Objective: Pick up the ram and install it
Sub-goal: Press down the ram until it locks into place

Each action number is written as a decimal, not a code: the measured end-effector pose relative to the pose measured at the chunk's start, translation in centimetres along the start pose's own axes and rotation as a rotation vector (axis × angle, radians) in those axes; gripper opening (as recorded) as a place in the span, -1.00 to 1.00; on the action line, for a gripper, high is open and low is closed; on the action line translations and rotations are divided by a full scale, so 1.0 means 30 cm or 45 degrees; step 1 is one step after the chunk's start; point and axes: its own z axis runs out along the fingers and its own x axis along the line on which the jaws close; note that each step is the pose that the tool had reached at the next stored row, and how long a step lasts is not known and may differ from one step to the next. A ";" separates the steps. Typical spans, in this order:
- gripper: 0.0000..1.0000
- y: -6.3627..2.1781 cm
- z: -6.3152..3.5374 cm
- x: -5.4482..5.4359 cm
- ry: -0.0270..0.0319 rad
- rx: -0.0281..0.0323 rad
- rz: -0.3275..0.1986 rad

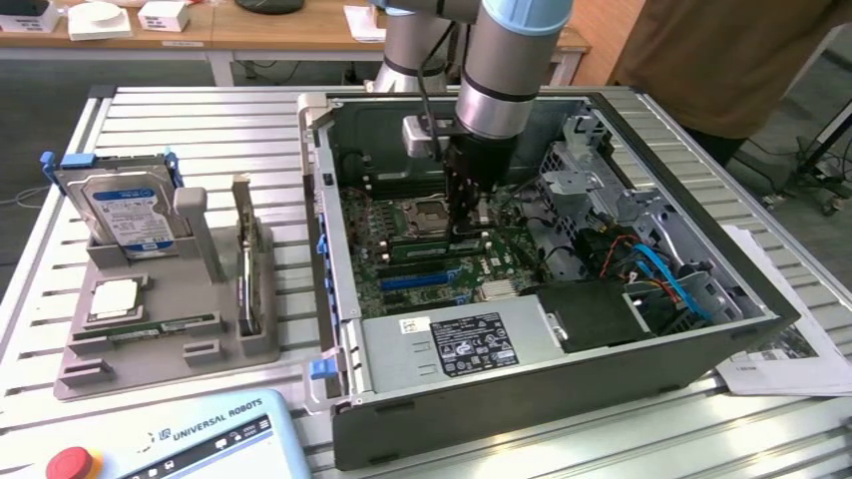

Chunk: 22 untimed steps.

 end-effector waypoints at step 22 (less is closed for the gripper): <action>-0.77 0.136 0.006 -0.001 0.0000 0.0007 0.000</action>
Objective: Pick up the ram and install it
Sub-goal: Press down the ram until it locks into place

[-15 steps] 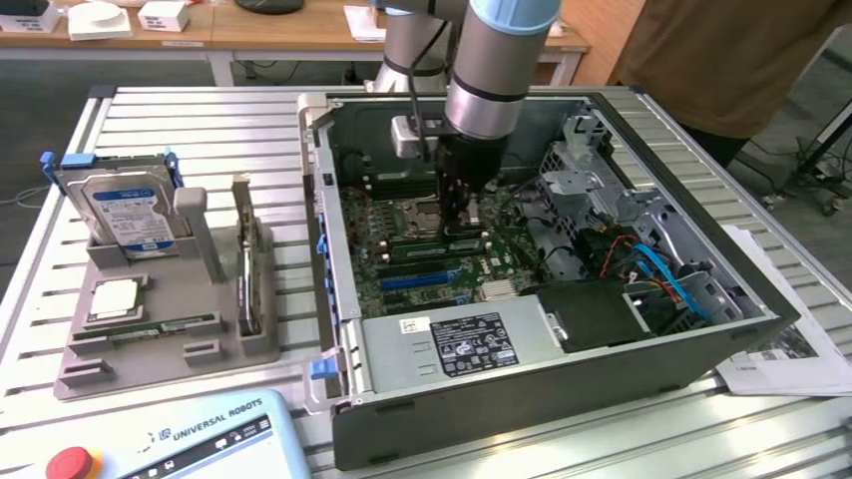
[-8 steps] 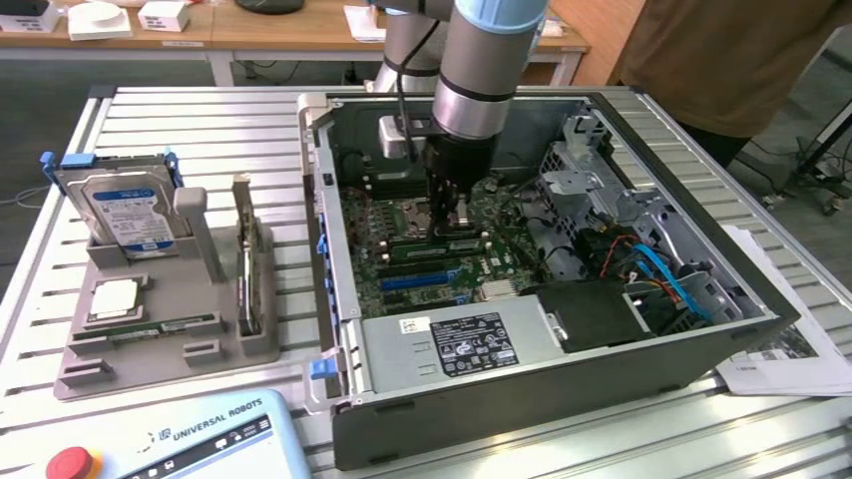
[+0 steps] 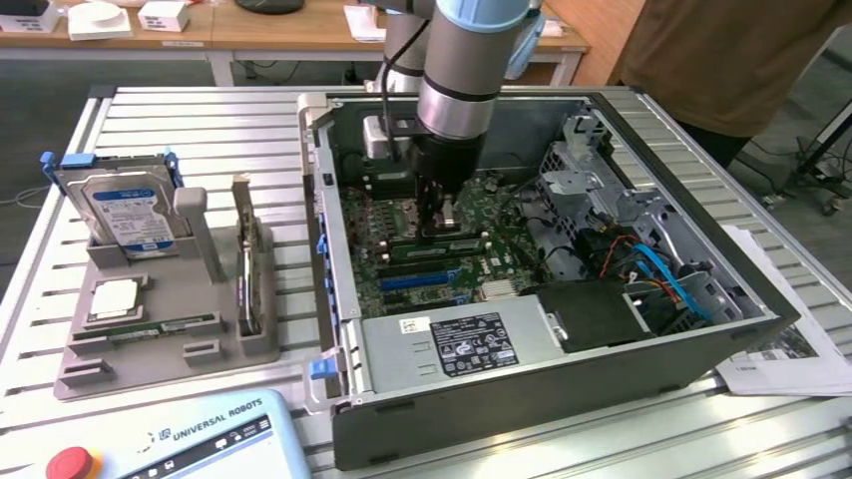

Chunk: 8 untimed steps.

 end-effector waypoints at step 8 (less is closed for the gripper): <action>-0.77 0.057 0.002 0.000 0.0000 0.0004 0.000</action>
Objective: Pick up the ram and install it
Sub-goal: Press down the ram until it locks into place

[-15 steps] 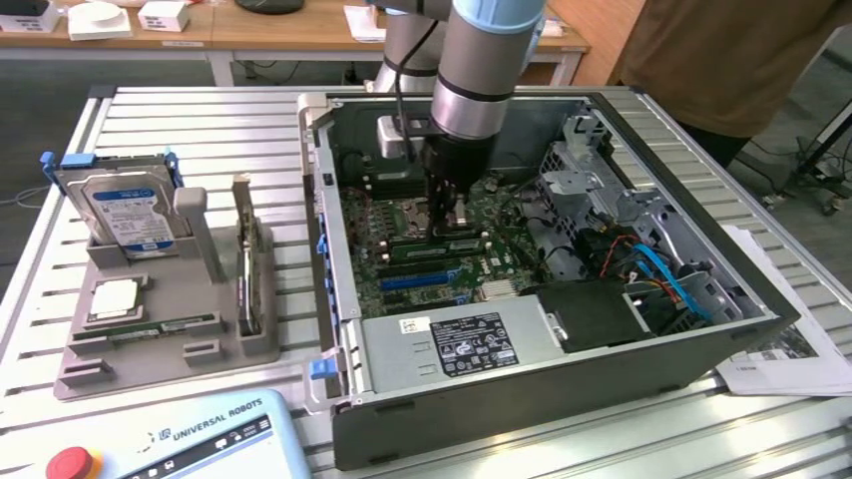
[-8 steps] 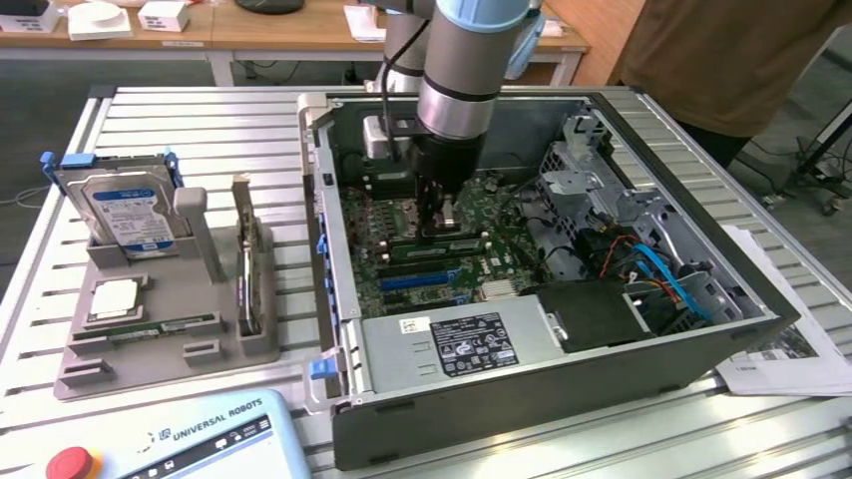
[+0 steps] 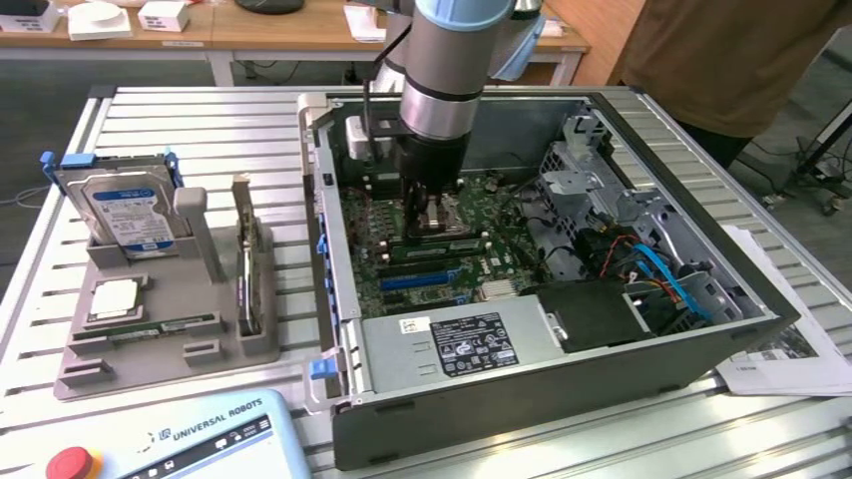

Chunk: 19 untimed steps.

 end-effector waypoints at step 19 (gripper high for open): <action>-0.77 0.002 0.013 0.000 0.0006 0.0002 0.000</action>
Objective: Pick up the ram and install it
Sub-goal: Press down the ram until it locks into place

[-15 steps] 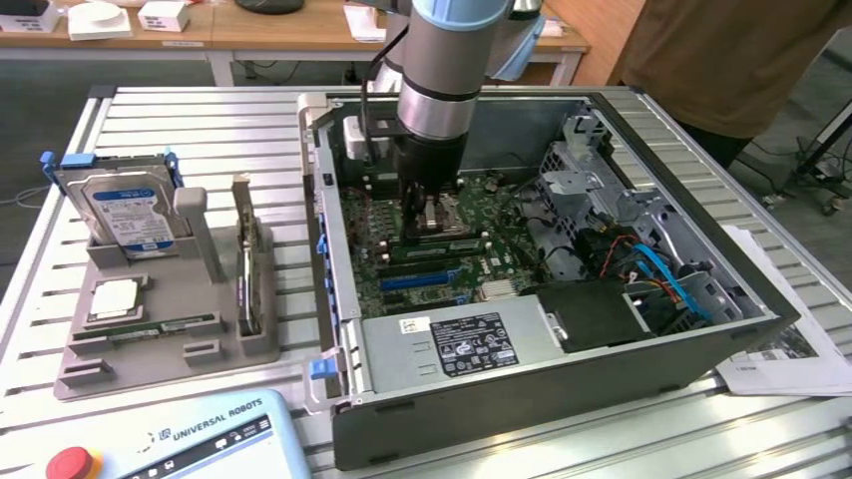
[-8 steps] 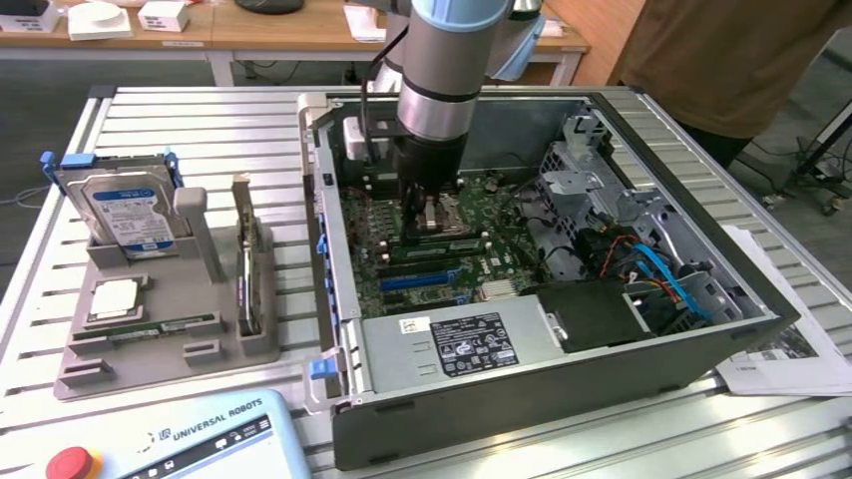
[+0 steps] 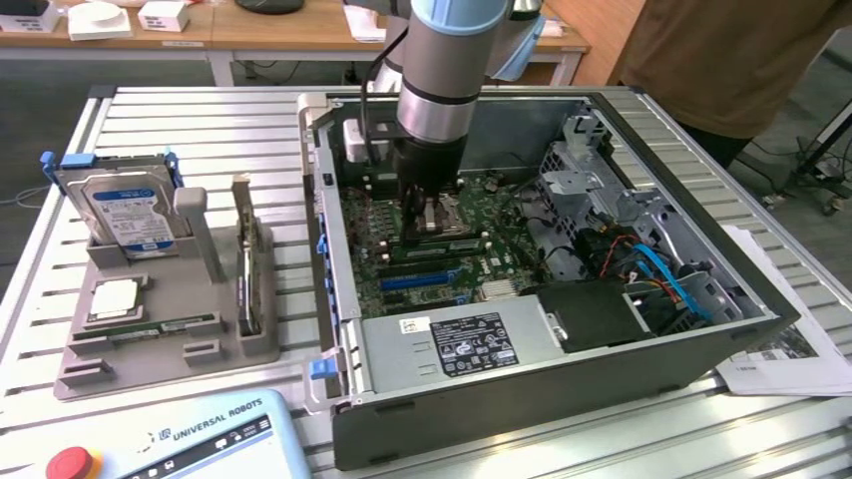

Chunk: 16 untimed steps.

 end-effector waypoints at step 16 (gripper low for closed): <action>-0.77 -0.001 0.011 -0.001 -0.0006 0.0004 0.000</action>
